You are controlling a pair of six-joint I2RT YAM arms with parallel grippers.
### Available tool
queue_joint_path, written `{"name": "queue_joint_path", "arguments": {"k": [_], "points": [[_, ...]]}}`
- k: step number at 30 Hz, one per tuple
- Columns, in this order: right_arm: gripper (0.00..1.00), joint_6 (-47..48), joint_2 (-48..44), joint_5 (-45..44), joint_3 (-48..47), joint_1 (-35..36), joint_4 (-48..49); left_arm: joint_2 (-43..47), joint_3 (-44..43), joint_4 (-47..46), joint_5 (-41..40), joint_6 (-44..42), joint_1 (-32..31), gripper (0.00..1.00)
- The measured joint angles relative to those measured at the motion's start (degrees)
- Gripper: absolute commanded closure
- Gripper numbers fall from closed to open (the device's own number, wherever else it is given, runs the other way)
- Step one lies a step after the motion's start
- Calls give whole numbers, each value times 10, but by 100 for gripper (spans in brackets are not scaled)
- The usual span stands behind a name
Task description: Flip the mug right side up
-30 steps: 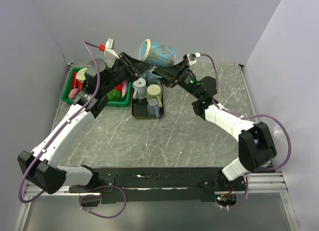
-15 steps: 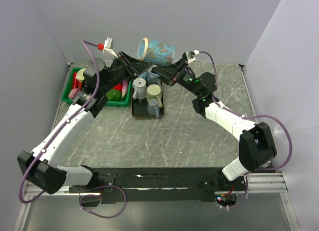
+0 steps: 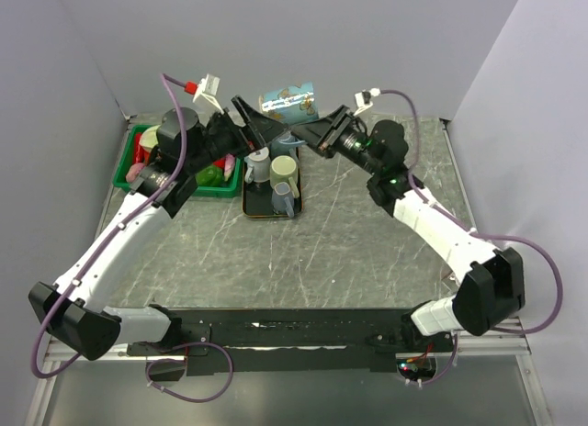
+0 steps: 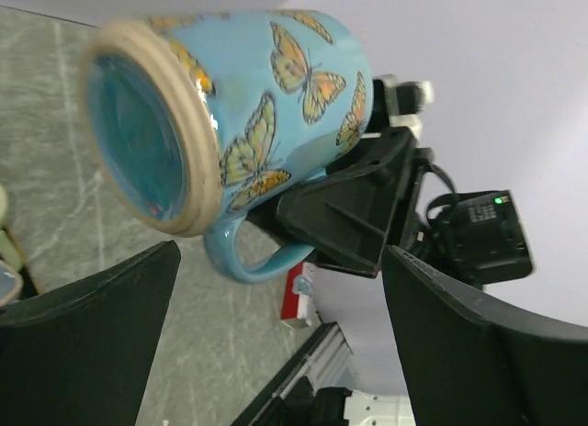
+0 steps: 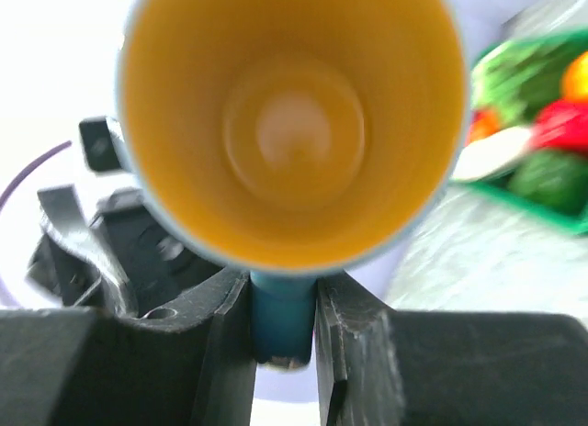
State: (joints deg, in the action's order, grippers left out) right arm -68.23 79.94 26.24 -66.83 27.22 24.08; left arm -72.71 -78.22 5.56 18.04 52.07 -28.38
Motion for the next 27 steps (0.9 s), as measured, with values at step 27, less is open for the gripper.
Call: {"name": "queue_joint_path", "arguments": {"k": [27], "points": [[100, 511, 96, -330, -130, -57, -306, -2, -35, 160, -166, -122, 2, 4]]}}
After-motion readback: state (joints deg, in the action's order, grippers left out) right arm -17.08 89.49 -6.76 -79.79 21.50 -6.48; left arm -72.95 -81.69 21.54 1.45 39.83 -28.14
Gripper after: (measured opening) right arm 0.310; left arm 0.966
